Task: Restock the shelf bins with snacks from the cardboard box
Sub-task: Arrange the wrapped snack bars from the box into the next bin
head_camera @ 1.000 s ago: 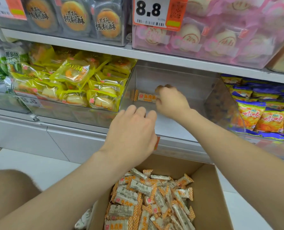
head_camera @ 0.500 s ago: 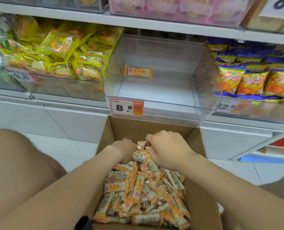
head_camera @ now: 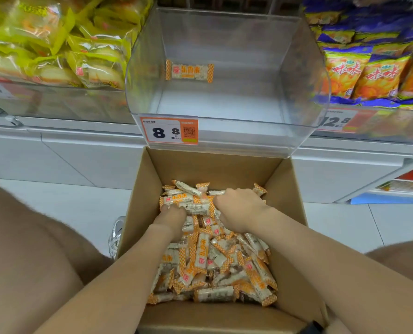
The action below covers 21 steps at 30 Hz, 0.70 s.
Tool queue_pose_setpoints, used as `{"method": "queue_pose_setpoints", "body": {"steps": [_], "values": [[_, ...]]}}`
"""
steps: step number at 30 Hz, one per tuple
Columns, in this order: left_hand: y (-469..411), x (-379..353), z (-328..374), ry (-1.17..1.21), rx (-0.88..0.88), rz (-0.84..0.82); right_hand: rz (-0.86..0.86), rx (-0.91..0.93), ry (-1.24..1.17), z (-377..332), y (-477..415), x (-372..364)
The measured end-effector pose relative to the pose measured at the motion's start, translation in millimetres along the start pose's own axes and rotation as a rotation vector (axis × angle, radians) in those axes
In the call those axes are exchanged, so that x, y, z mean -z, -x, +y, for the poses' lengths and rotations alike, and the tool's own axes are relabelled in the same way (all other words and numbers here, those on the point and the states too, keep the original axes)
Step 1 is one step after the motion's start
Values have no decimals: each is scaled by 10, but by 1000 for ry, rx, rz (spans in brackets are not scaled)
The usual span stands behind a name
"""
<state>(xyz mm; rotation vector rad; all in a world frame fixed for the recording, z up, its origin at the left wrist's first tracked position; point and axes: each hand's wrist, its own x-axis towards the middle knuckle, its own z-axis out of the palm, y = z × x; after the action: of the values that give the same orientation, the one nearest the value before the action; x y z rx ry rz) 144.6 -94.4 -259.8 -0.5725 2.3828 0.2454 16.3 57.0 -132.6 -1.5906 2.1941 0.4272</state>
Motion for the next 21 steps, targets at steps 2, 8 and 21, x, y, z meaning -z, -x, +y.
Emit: {"method": "queue_pose_setpoints", "body": {"steps": [2, 8, 21], "values": [[17, 1, -27, 23, 8, 25, -52, -34, -34, -9, -76, -100], [69, -4, -78, 307, -7, -54, -94, -79, -166, -63, -238, -300], [853, 1241, -74, 1073, -303, -122, 236, 130, -283, 175, 322, 443]]}}
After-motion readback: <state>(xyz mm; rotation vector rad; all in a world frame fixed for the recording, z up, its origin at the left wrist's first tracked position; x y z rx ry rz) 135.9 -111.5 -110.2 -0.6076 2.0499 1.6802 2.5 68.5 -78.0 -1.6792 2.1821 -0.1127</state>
